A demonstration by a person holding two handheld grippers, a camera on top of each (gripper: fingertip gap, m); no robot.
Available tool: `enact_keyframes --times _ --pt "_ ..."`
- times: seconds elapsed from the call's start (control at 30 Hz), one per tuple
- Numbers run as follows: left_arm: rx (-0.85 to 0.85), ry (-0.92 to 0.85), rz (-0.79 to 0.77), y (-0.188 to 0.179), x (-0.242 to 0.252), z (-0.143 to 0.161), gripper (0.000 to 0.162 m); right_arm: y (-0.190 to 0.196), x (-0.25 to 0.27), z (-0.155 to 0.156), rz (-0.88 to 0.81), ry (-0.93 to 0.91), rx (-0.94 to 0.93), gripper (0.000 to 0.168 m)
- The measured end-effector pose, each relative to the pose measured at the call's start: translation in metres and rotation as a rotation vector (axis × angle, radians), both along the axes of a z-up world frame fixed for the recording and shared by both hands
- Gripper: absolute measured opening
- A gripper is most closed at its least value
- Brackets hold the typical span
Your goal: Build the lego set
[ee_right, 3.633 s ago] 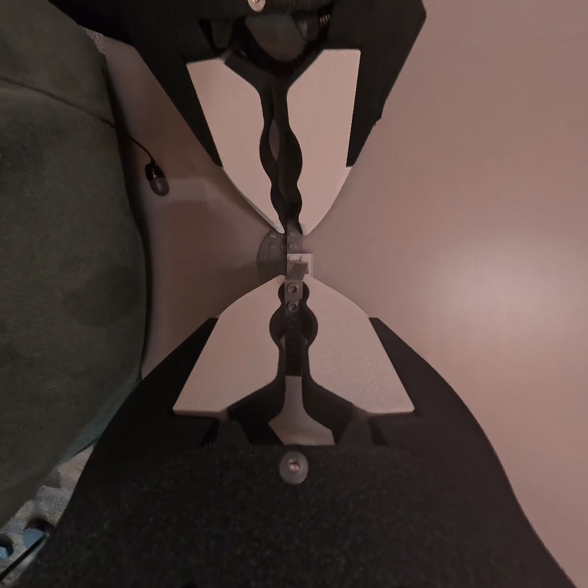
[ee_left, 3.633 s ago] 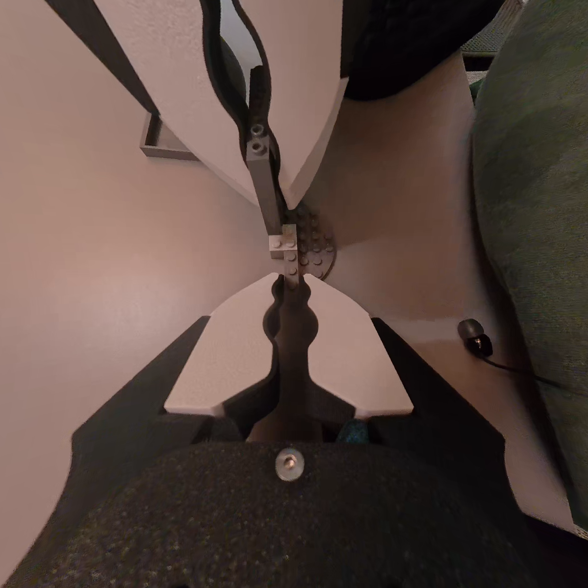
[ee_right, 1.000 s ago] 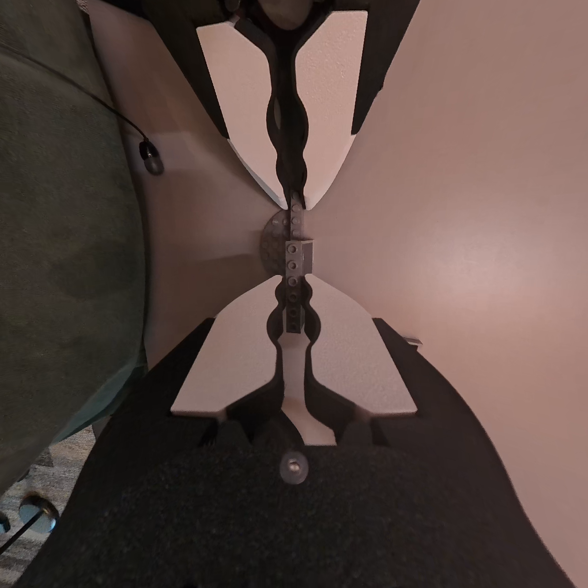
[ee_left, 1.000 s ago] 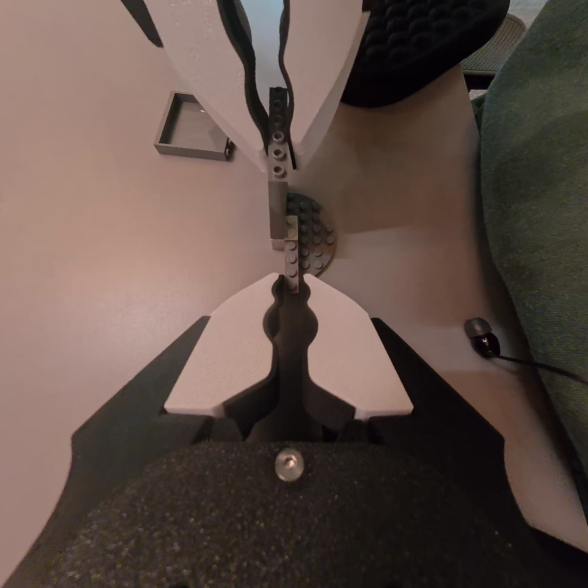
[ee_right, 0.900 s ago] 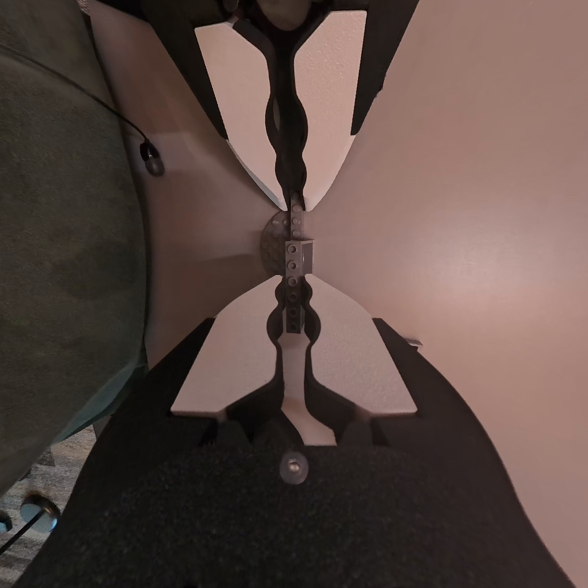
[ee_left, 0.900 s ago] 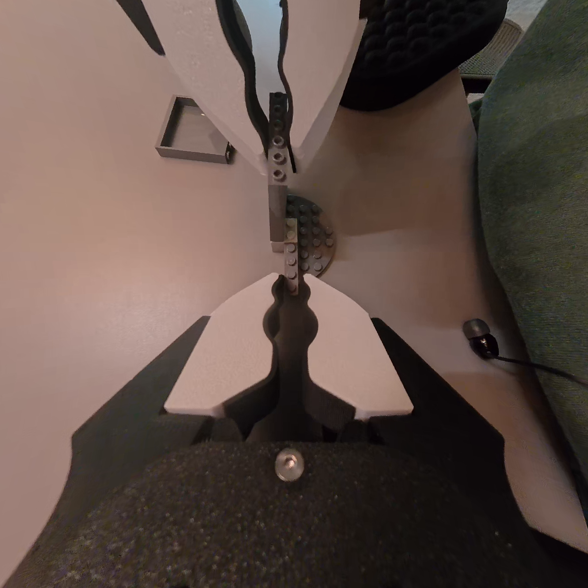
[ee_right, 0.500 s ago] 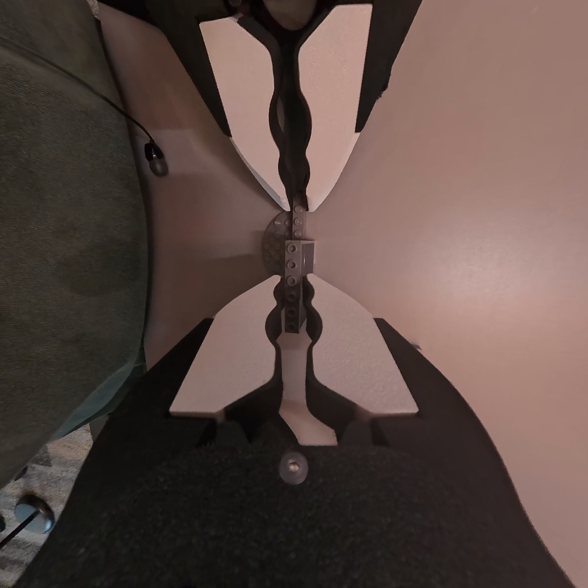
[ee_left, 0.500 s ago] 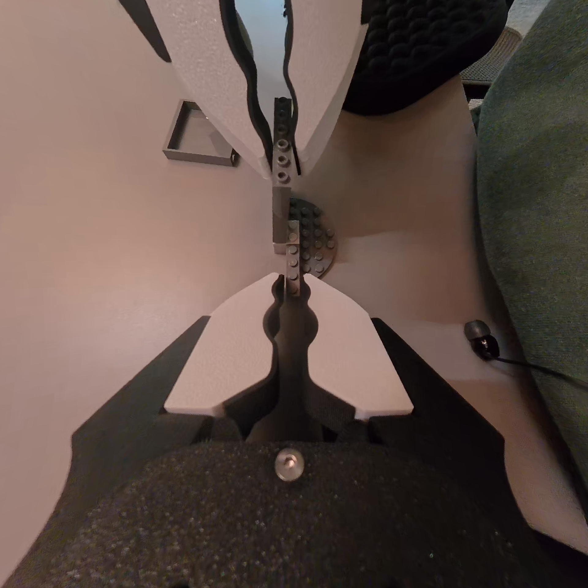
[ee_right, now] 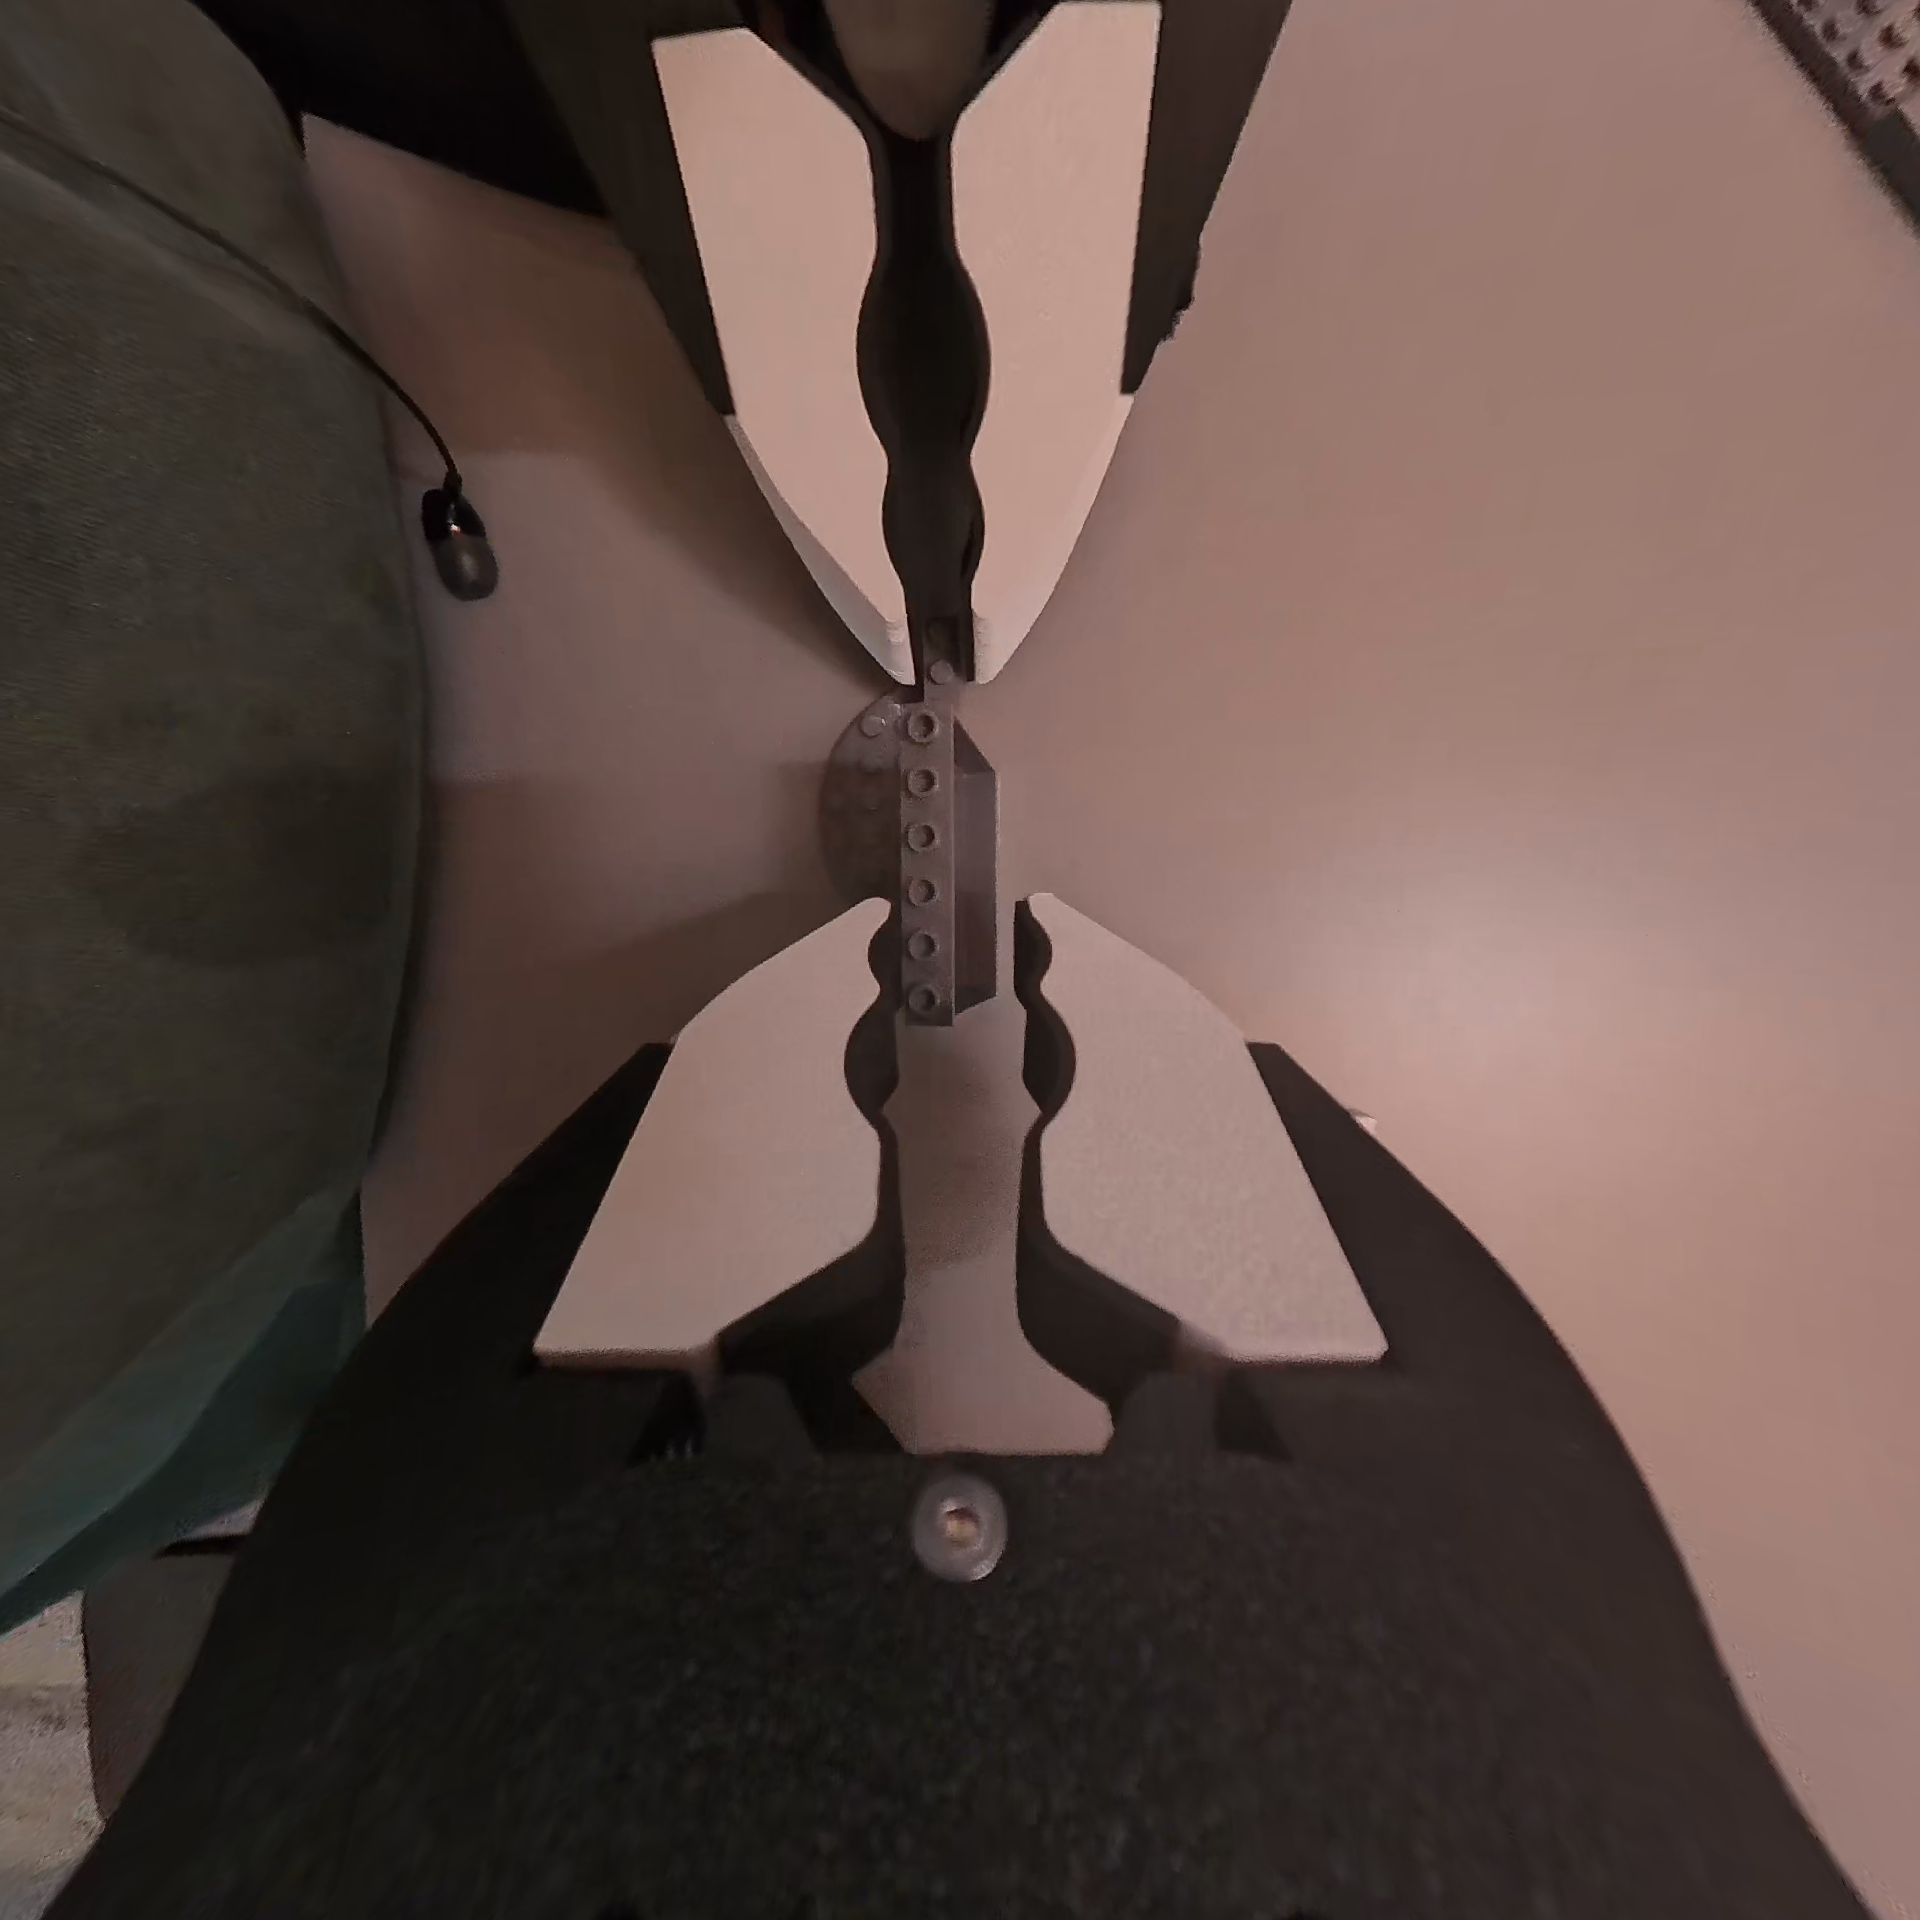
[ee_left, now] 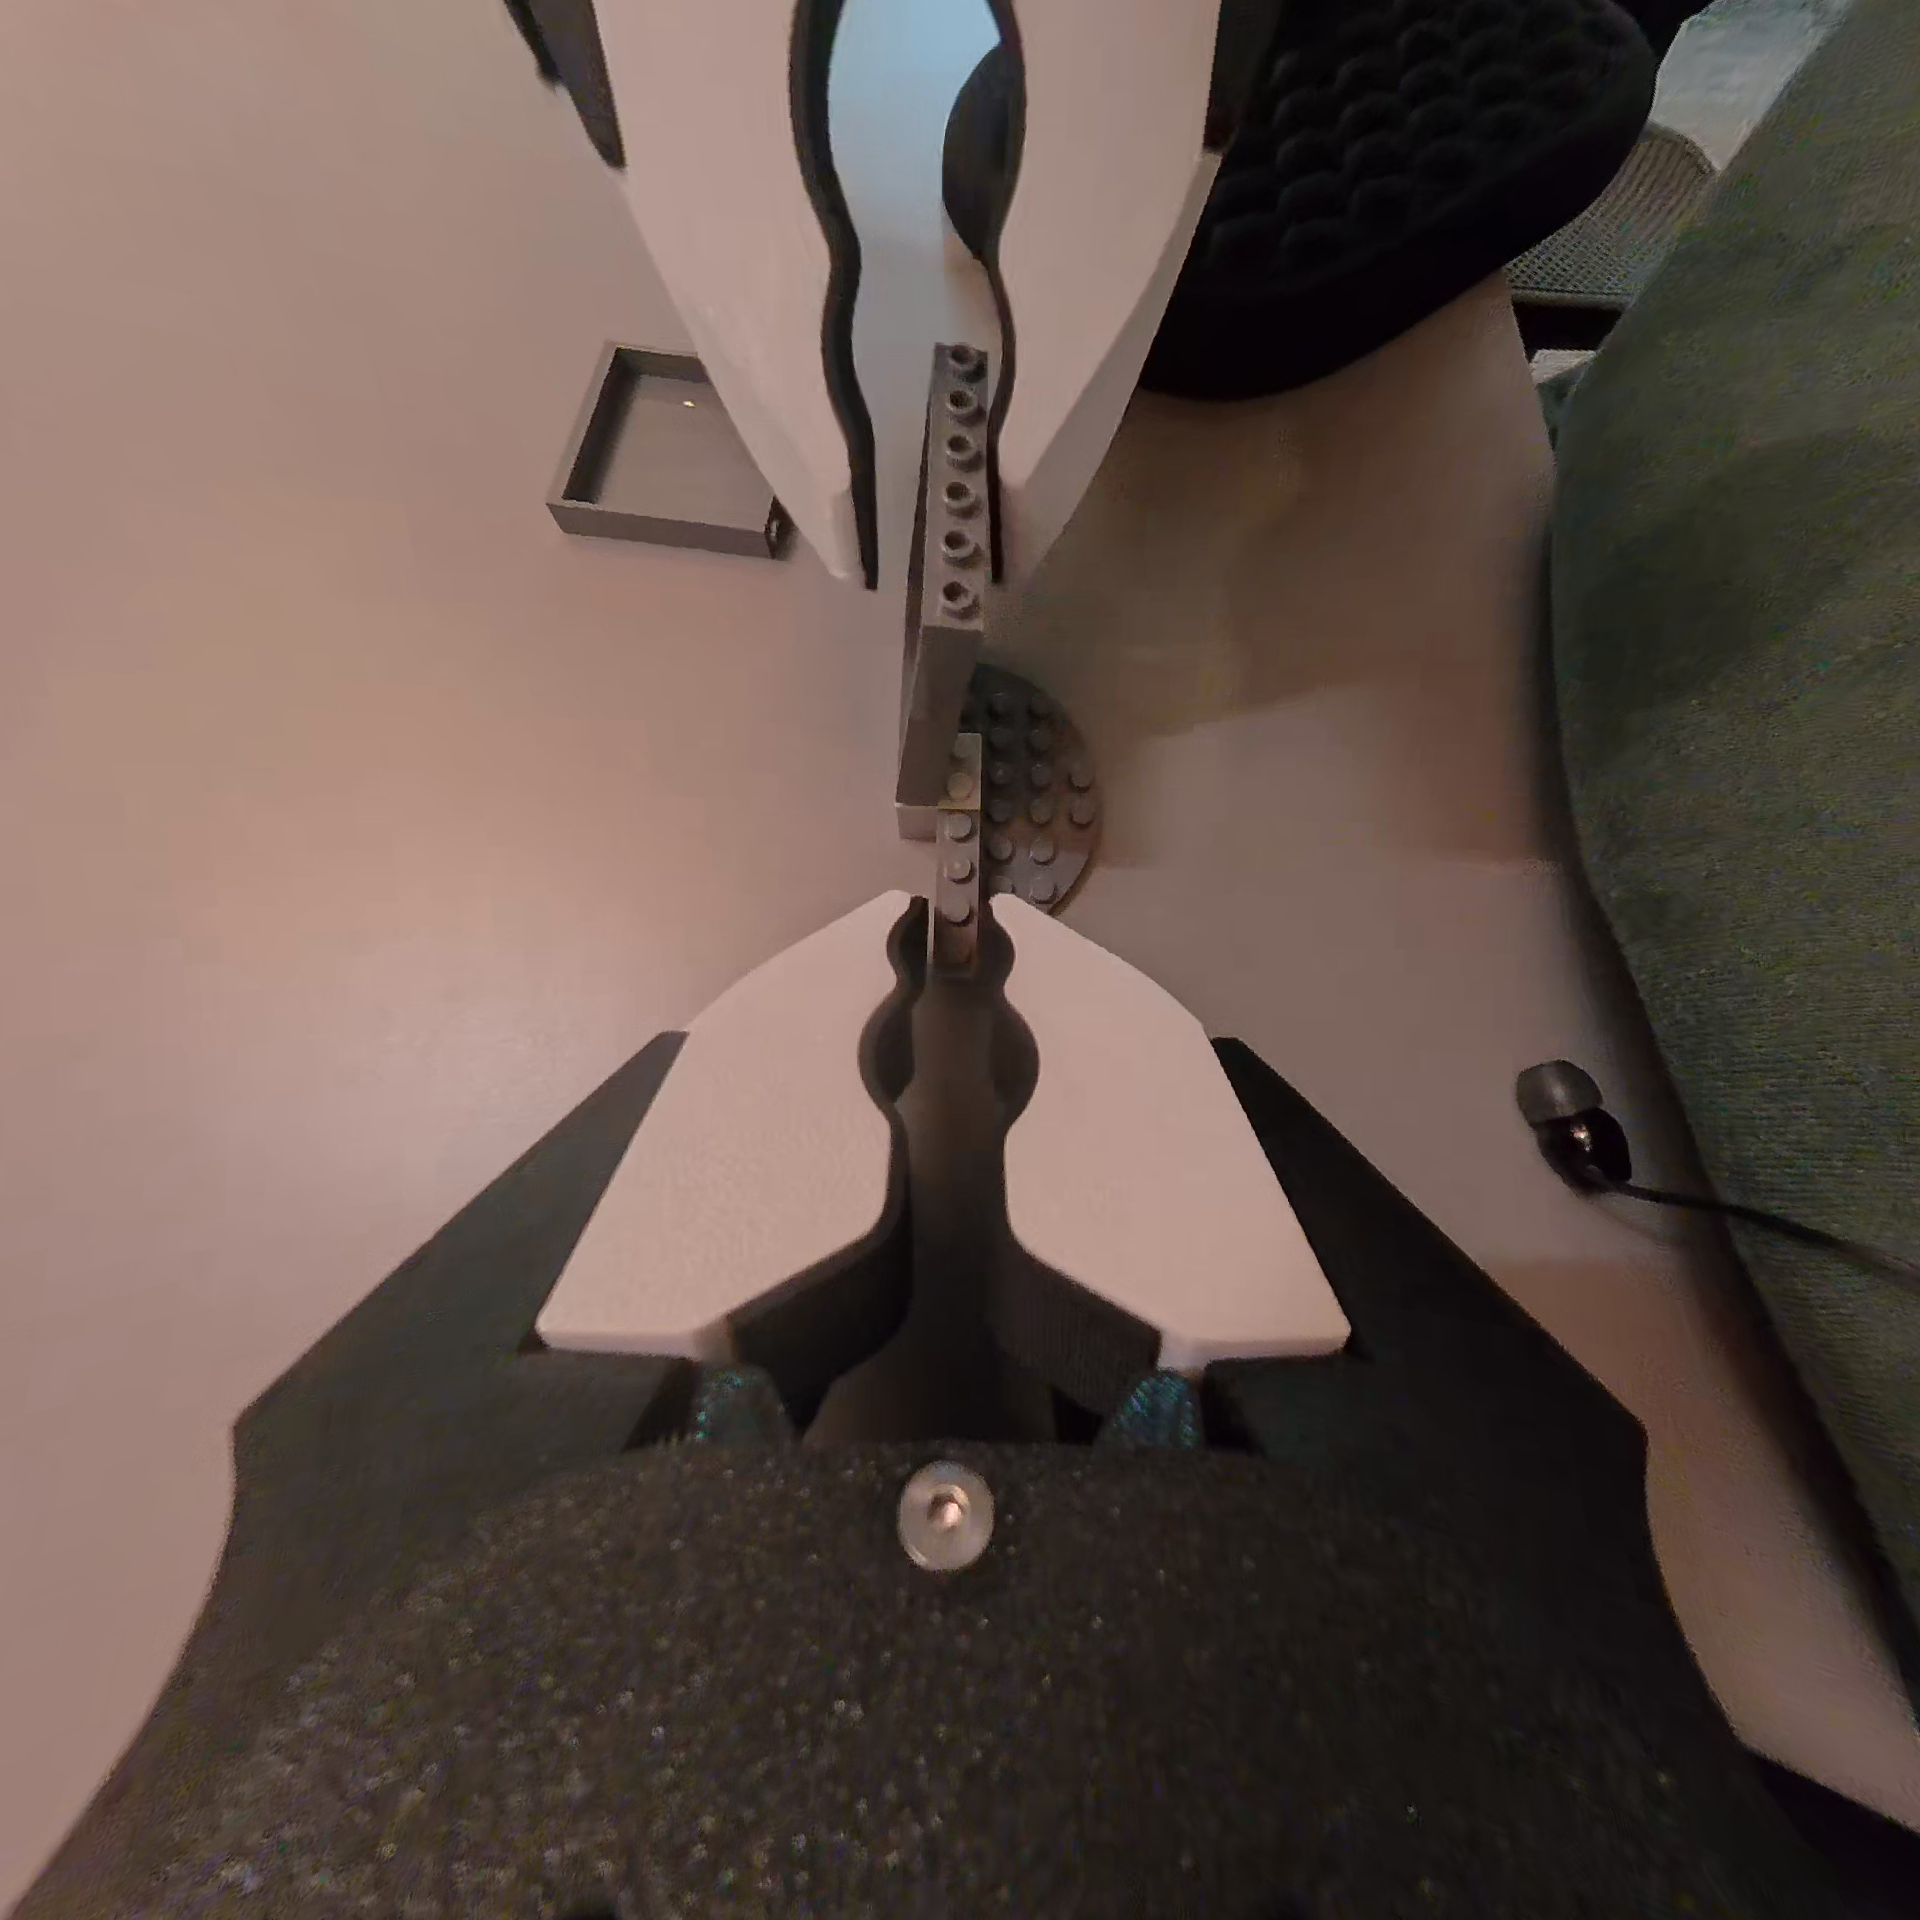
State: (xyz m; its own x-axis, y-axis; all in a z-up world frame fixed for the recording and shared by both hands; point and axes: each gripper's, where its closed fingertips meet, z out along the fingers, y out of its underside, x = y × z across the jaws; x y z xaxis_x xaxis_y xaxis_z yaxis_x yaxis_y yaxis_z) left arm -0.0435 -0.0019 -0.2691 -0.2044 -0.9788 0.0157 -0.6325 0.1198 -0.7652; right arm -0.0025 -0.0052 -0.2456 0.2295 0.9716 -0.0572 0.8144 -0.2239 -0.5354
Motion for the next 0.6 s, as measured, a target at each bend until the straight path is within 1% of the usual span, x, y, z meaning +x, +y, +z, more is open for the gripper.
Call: enact_keyframes --times 0.13,0.23,0.43,0.6 --pt "-0.001 0.006 -0.002 -0.001 0.001 -0.002 0.009 0.0 -0.003 -0.009 -0.009 0.036 -0.035 0.019" --pt "-0.002 0.008 -0.001 -0.001 0.001 -0.002 0.009 0.002 -0.004 -0.015 -0.003 0.03 -0.045 0.019" --pt "-0.007 0.003 0.002 0.001 0.0 -0.002 0.01 0.009 -0.006 -0.015 0.023 0.012 -0.042 0.015" --pt "-0.009 0.001 -0.001 0.002 0.0 -0.002 0.009 0.018 -0.004 -0.011 0.095 -0.045 -0.019 0.02"
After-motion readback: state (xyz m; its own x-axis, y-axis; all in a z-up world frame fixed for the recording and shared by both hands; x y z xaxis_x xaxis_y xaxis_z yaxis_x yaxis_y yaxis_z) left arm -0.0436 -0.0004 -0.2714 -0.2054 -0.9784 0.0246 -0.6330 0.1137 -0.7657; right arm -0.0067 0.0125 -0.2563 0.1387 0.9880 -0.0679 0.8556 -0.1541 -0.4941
